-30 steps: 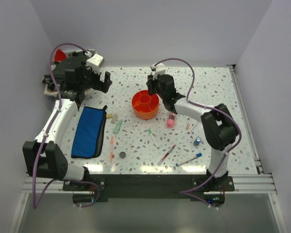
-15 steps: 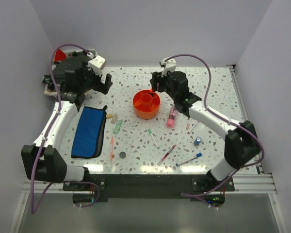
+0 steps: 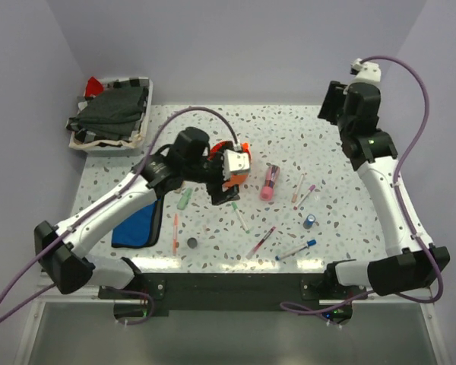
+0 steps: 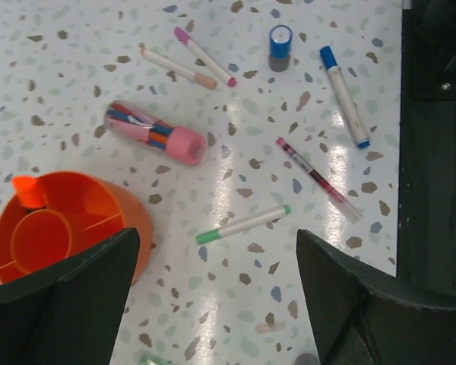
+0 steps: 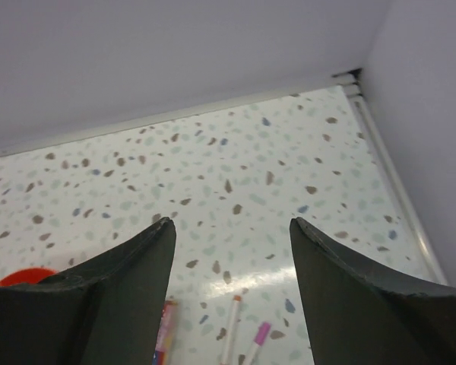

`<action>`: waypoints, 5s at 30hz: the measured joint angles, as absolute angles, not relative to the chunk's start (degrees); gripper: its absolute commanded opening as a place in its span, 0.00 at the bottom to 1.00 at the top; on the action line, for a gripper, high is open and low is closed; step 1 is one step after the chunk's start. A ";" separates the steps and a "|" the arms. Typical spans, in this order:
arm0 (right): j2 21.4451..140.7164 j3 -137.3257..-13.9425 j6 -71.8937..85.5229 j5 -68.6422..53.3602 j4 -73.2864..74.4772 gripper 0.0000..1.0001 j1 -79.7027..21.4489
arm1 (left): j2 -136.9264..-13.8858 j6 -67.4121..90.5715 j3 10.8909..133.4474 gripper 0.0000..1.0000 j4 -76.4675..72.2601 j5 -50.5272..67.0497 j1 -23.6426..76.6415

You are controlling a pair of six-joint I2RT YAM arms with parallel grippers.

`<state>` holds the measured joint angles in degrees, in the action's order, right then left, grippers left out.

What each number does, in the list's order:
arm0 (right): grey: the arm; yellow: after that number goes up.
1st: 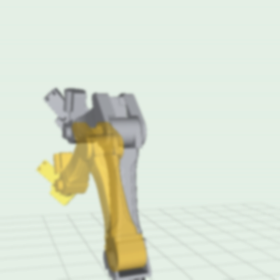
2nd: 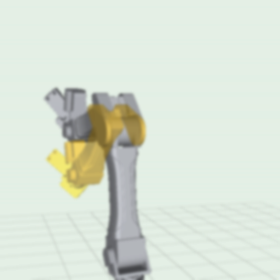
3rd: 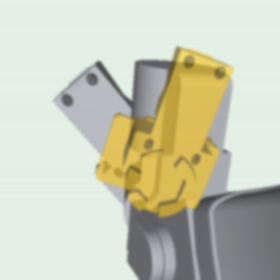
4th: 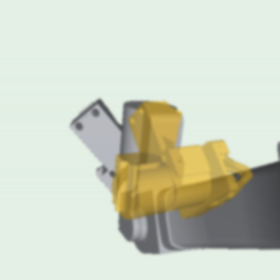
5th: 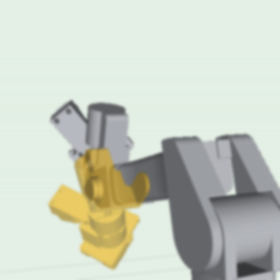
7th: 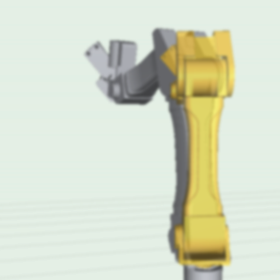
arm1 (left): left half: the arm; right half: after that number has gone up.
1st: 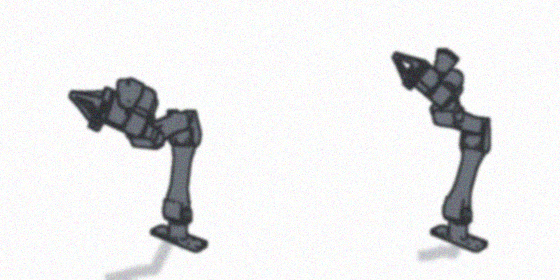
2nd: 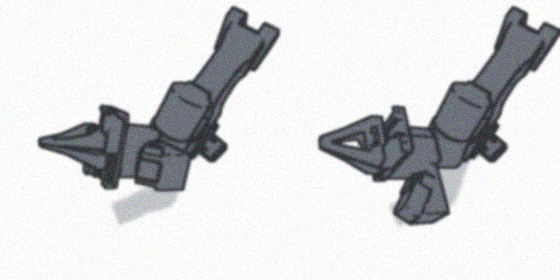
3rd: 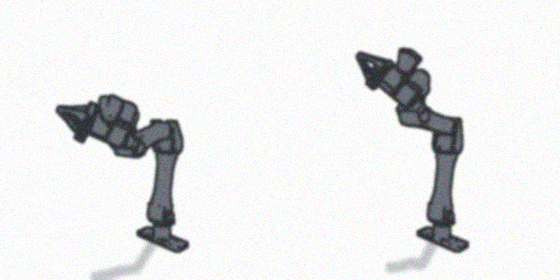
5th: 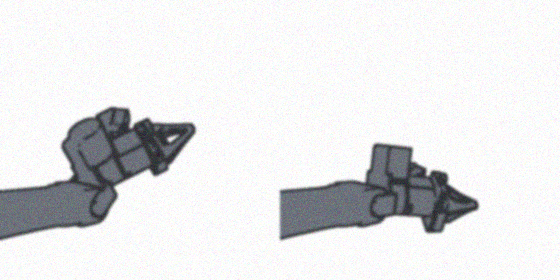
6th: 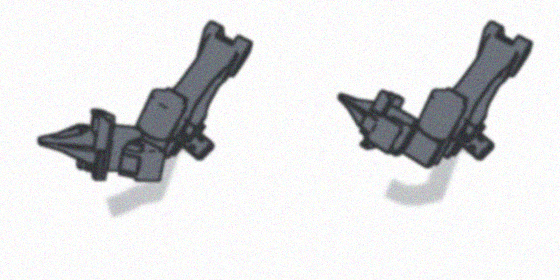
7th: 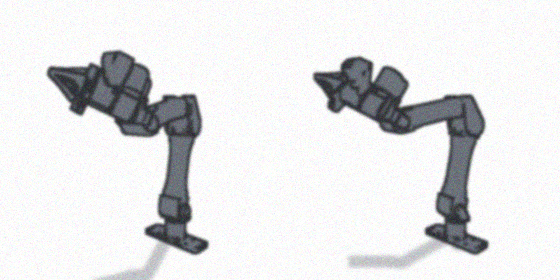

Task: Sort the stationery into containers
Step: Pick up the pen from the center of the board, then place the pen in the storage box, then pick up the pen from the center of the board.

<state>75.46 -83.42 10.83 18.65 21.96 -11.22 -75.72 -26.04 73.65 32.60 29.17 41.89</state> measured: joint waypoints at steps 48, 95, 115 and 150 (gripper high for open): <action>58.11 -88.03 10.28 32.01 49.56 0.65 2.44 | -135.59 -5.67 111.63 0.00 34.59 2.74 77.38; 69.95 -78.67 6.76 3.25 35.07 0.66 2.63 | -117.30 3.68 79.40 0.00 -43.00 49.67 24.75; 76.64 -79.05 6.35 3.18 33.78 0.66 2.20 | -122.41 5.58 80.73 0.00 -47.03 52.36 19.94; 73.43 -74.30 -48.42 -16.21 56.12 0.71 -8.56 | -88.97 0.34 72.93 0.63 -35.27 49.82 14.20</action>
<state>73.43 -74.30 -48.42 -16.21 56.12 -8.56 -88.97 0.34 72.93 -35.27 49.82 14.20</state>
